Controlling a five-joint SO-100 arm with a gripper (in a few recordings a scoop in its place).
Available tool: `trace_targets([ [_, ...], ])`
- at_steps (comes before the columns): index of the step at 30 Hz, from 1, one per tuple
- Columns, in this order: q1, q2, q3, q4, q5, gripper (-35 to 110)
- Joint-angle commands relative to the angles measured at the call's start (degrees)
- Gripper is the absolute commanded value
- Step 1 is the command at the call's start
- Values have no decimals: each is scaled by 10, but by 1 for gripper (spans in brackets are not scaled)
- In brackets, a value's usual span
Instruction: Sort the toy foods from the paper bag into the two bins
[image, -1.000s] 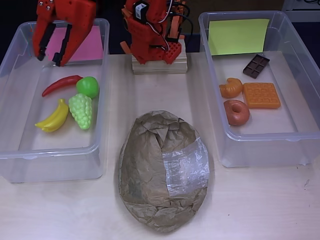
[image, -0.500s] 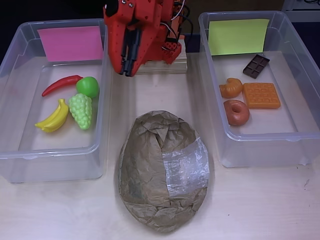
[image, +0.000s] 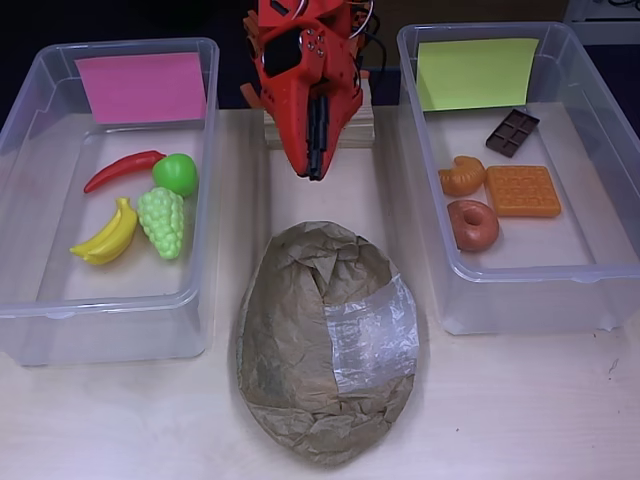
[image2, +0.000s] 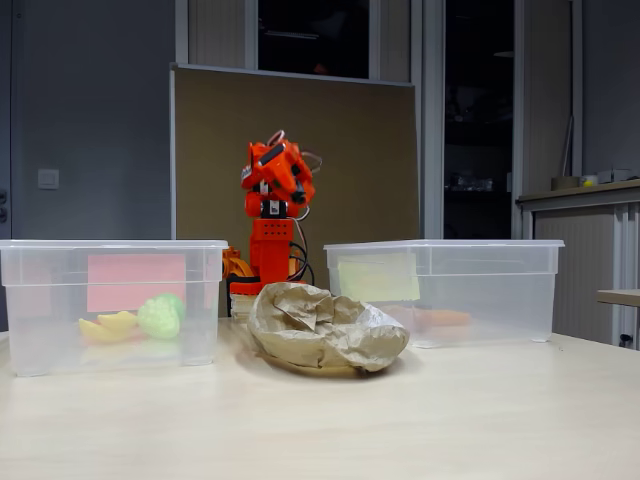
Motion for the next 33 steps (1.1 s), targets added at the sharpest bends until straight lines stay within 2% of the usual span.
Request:
trace_targets([
  [1, -9, 102, 61, 13, -10, 0],
  [3, -9, 173, 102, 36, -18, 0],
  [9, -16, 171, 143, 33, -61, 4],
  [13, -31, 170, 144, 67, -123, 6],
  [15, -31, 169, 144, 93, -143, 0],
  [21, -35, 169, 144, 167, -242, 0],
  [31, -44, 168, 144, 350, -295, 0],
  [33, -47, 167, 144, 353, -304, 0],
])
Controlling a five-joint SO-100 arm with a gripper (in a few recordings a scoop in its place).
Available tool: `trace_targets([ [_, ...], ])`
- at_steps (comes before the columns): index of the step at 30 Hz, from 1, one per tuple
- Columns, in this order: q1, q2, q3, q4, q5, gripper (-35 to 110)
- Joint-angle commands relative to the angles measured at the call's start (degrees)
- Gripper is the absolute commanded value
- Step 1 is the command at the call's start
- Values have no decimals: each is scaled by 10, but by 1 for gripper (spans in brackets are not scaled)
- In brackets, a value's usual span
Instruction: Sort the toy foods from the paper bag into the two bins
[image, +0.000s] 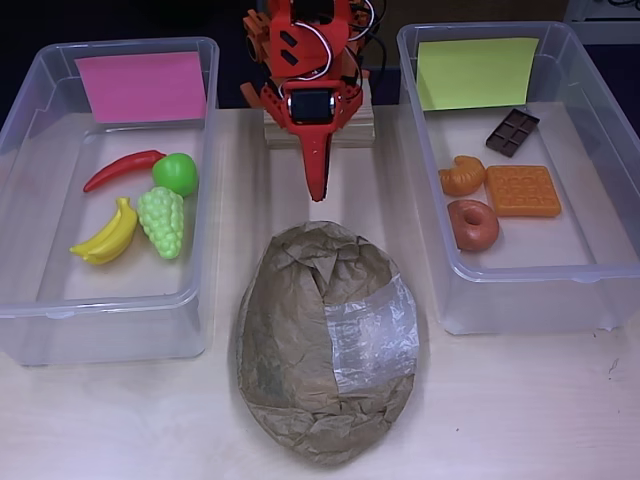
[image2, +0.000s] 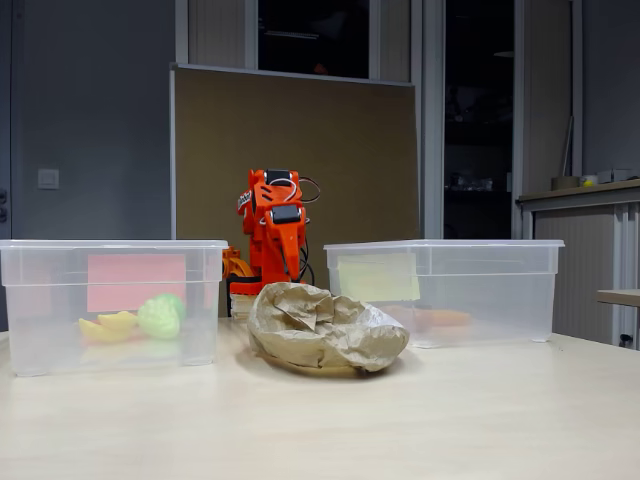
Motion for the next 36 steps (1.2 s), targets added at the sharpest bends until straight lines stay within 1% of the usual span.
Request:
trace_targets([
  [1, -16, -1, 4, 21, -14, 0],
  [36, -11, 1, 4, 23, -18, 0],
])
